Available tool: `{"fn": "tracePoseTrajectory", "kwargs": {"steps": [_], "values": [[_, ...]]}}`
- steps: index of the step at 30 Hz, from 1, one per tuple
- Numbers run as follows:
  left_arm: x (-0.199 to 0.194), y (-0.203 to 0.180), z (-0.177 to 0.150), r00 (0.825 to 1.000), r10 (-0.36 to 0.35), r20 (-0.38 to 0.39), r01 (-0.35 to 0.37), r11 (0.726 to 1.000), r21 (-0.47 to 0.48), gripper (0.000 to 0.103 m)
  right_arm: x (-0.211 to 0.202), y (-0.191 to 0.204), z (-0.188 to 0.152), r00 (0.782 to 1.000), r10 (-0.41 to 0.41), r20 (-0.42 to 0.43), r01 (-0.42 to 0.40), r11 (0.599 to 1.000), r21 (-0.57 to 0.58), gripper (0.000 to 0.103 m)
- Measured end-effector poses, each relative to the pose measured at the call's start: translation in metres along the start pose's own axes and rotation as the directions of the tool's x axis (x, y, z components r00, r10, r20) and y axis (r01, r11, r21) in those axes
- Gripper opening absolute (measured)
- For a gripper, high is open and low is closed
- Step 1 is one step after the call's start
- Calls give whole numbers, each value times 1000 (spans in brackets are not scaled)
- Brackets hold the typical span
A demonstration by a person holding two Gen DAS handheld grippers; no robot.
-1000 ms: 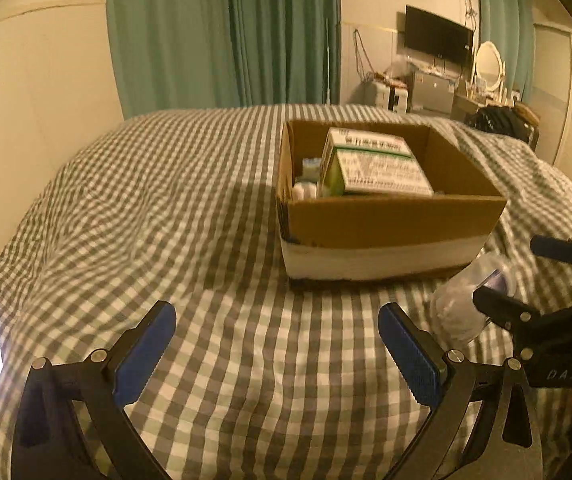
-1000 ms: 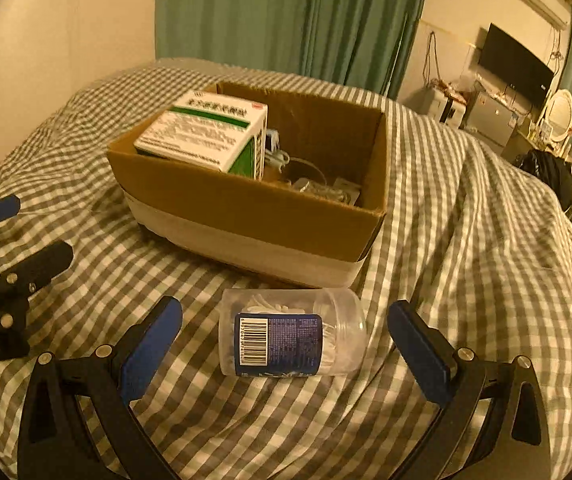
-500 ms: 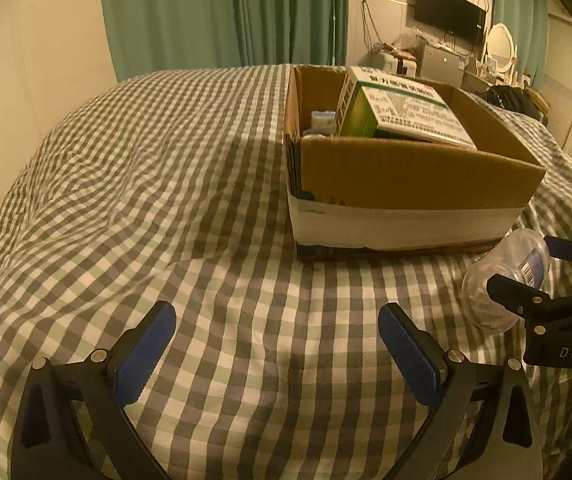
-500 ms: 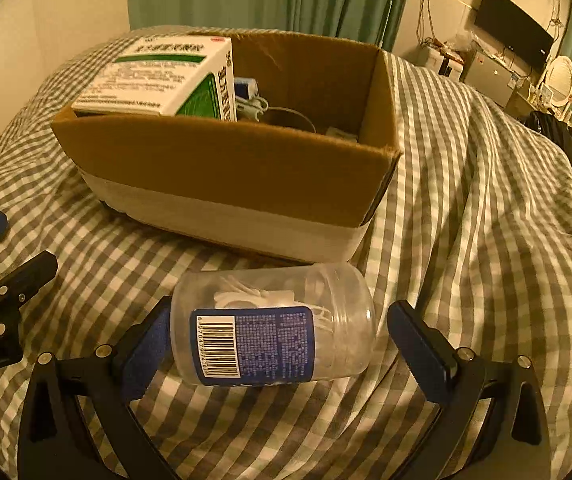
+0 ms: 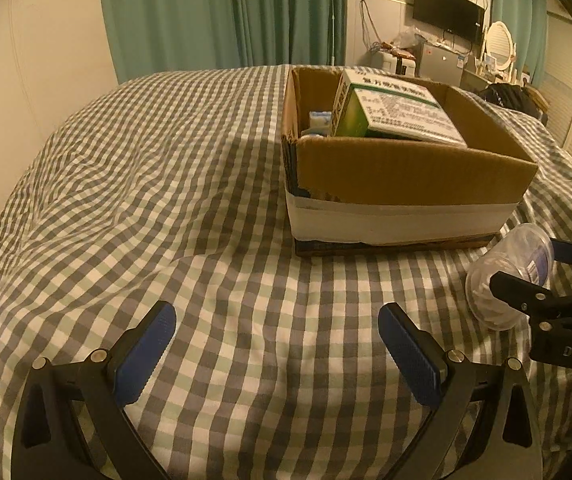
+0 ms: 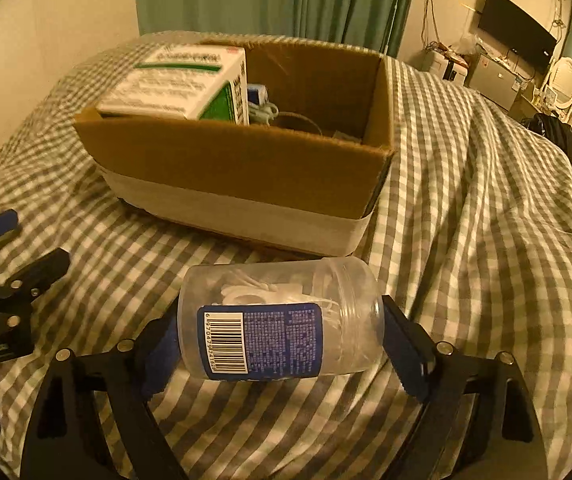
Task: Organize objects
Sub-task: 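Carry the pill bottle over the box and open the right tool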
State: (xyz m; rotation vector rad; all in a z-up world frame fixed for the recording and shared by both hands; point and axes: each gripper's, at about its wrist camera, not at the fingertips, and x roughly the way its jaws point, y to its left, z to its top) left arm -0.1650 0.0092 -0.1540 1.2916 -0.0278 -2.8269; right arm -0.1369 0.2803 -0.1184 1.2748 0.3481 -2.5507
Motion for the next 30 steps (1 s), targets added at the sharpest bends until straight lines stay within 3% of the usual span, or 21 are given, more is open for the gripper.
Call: {"fn": "tracePoseTrajectory", "kwargs": {"steps": [11, 18, 21, 30], "values": [[-48, 2, 23, 995, -7, 102, 6, 1000, 4, 103, -87, -2, 5, 982, -13, 188, 12, 1000, 5, 89], [-74, -3, 64, 980, -10, 197, 4, 999, 35, 103, -126, 0, 43, 953, -17, 302, 26, 999, -24, 89], [-78, -3, 87, 976, -36, 214, 29, 999, 37, 103, -133, 2, 63, 941, -19, 337, 33, 999, -37, 89], [-63, -6, 150, 960, -5, 280, -10, 998, 54, 103, -117, -13, 124, 926, -1, 377, 12, 1000, -28, 89]]}}
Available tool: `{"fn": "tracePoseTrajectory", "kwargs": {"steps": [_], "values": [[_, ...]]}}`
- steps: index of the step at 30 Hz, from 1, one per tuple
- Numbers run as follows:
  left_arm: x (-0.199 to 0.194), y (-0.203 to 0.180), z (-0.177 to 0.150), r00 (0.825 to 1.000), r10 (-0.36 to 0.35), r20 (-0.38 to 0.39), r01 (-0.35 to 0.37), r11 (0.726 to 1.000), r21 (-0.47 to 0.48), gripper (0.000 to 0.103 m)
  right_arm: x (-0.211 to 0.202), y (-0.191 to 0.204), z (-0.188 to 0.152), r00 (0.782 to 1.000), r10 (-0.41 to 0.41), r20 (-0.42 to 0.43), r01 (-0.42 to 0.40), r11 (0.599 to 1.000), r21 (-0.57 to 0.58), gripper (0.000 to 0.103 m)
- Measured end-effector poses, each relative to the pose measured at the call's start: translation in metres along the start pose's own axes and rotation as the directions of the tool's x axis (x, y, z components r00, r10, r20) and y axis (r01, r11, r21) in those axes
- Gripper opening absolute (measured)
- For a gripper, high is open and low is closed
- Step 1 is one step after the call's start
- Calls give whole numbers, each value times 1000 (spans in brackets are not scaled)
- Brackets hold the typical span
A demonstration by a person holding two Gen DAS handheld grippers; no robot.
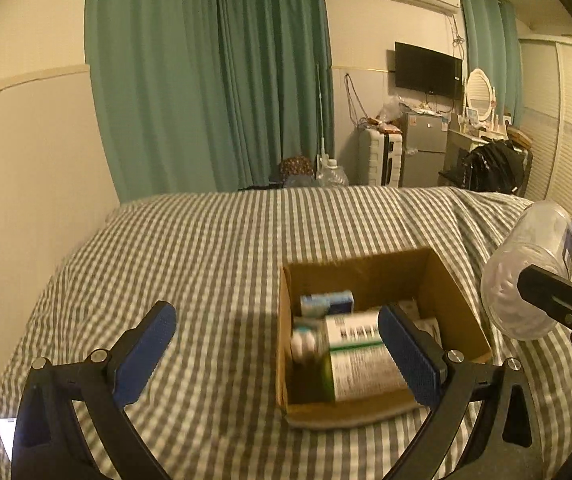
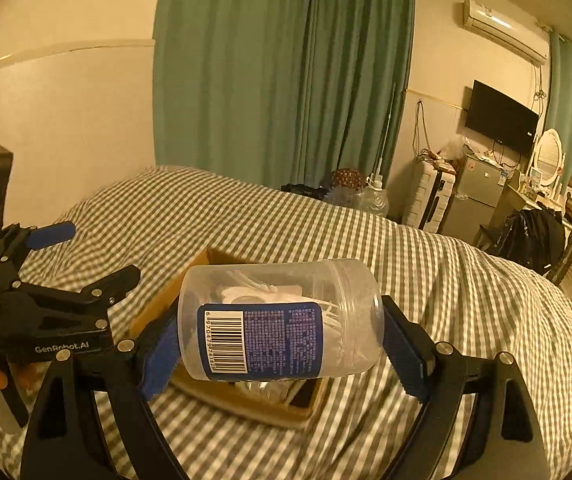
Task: Organize objects
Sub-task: 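Carry the pill bottle over the box and open the right tool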
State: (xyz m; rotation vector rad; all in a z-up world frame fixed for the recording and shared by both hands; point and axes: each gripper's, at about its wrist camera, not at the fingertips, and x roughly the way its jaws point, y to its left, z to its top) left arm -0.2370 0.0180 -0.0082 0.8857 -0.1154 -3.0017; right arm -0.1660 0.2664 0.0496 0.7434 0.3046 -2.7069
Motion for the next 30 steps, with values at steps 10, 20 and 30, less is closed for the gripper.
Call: {"fn": "tracePoseTrajectory", "kwargs": {"steps": [10, 20, 30], "values": [[67, -1, 20, 999, -10, -44, 10, 1000, 2, 103, 75, -19, 27, 999, -18, -34, 19, 1000, 7, 89], [108, -3, 7, 996, 1, -89, 0, 1000, 11, 103, 138, -16, 8, 992, 42, -119, -38, 999, 35, 89], [95, -4, 7, 996, 9, -90, -9, 1000, 5, 103, 104, -27, 26, 1000, 11, -21, -9, 997, 77, 99]]}}
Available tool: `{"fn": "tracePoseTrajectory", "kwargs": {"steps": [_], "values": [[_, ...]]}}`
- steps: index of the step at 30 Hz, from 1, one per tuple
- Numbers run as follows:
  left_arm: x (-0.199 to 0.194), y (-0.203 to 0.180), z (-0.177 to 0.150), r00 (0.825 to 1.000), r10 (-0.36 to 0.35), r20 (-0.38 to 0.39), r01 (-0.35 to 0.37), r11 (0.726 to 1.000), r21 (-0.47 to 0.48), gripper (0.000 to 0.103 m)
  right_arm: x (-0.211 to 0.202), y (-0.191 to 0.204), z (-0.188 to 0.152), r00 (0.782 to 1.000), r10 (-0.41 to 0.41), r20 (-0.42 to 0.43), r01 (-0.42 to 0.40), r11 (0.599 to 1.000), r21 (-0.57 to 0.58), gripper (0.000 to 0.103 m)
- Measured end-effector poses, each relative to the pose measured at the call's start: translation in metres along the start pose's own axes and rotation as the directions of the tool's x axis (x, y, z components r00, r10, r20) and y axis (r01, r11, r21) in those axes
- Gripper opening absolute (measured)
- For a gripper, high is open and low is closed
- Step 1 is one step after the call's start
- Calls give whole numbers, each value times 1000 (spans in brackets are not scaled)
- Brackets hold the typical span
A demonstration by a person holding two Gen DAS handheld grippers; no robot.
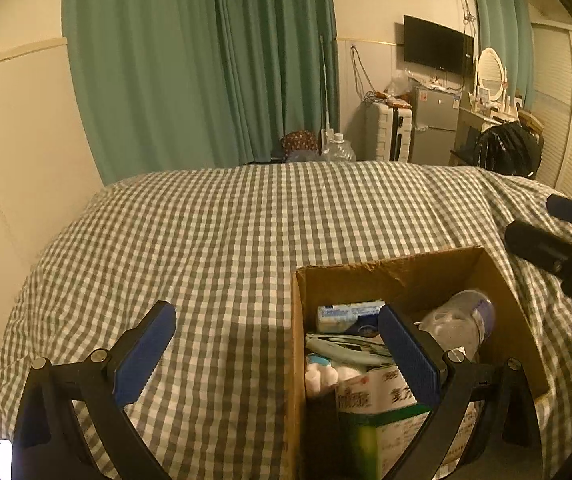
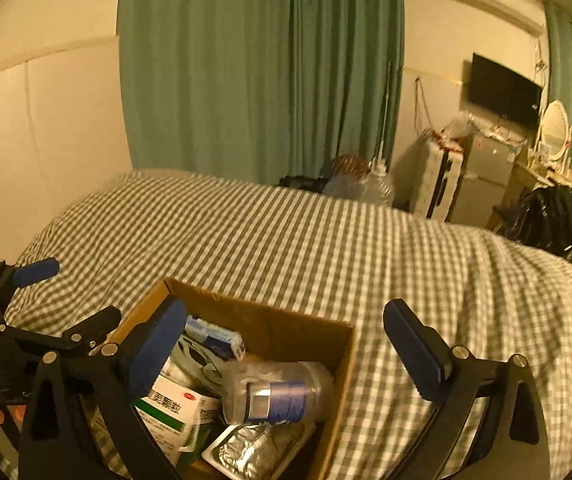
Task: Organize objects
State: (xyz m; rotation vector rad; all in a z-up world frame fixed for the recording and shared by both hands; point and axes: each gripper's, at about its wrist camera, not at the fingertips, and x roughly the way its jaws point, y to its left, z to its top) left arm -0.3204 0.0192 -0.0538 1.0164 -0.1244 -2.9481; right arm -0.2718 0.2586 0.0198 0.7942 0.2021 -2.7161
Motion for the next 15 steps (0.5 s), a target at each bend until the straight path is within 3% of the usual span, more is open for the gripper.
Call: {"fn": "tracePoseTrajectory", "kwargs": {"steps": [8, 15], "values": [[-78, 3, 13, 994, -10, 110, 10, 1000, -3, 103, -78, 8, 19, 997, -36, 73, 38, 999, -21, 99], [-157, 5, 24, 973, -21, 230, 21, 1000, 3, 103, -168, 24, 32, 978, -84, 189, 92, 995, -37, 103]]}}
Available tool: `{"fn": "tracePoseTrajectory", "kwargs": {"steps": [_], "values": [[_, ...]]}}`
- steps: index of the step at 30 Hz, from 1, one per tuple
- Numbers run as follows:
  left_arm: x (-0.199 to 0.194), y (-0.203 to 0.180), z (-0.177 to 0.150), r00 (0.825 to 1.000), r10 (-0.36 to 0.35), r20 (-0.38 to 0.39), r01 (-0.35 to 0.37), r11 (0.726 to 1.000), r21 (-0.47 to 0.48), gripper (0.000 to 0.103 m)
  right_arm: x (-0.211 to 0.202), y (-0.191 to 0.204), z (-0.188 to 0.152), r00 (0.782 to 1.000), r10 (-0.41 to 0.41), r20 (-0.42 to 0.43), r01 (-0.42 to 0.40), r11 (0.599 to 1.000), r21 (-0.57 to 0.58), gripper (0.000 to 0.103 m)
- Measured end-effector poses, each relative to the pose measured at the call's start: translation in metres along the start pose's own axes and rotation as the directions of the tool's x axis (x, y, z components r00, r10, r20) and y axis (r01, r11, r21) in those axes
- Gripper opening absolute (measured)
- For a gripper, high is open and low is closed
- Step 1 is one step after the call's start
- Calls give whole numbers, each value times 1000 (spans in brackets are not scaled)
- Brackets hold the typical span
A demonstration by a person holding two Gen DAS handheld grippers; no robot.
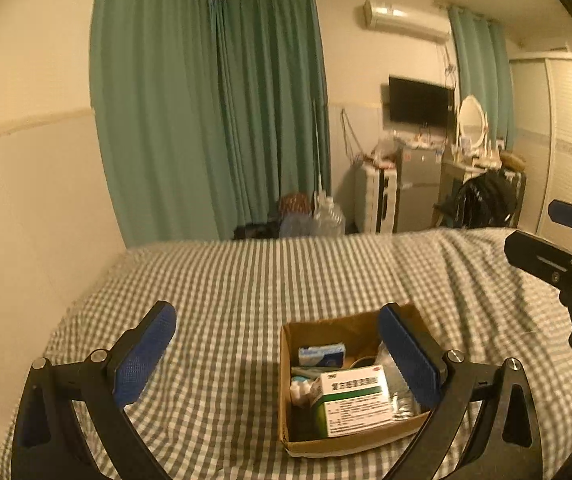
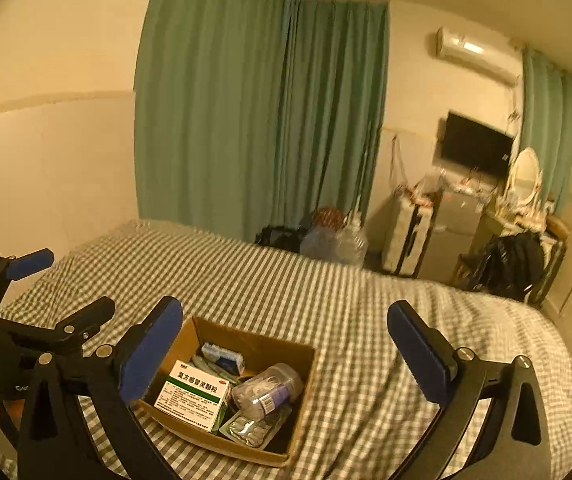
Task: Organize objects
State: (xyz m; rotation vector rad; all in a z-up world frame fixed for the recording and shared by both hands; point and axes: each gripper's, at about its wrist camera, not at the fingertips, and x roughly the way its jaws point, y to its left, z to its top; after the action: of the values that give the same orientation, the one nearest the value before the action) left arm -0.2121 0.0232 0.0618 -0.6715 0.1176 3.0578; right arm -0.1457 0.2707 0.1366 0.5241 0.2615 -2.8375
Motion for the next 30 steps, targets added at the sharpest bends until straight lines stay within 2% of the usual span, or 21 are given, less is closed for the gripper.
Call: {"fn": "tracePoseTrajectory", "kwargs": {"steps": [6, 11, 16, 20, 24, 30], "values": [[-53, -3, 8, 996, -15, 87, 15, 1000, 5, 103, -66, -4, 5, 995, -43, 87, 43, 999, 9, 103], [-69, -4, -8, 994, -17, 107, 18, 1000, -7, 103, -88, -7, -22, 993, -67, 97, 63, 997, 51, 103], [-61, -5, -41, 997, -33, 74, 36, 999, -36, 103, -71, -17, -73, 996, -51, 72, 40, 988, 147, 103], [-49, -10, -65, 998, -53, 40, 56, 996, -64, 103, -48, -15, -107, 997, -74, 14, 71, 984, 166, 103], [-42, -15, -77, 999, -49, 12, 50, 997, -52, 103, -31, -10, -121, 998, -49, -36, 54, 986, 157, 103], [-40, -13, -82, 999, -52, 3, 52, 996, -70, 103, -23, -9, -131, 996, -54, -66, 64, 987, 149, 103]]}}
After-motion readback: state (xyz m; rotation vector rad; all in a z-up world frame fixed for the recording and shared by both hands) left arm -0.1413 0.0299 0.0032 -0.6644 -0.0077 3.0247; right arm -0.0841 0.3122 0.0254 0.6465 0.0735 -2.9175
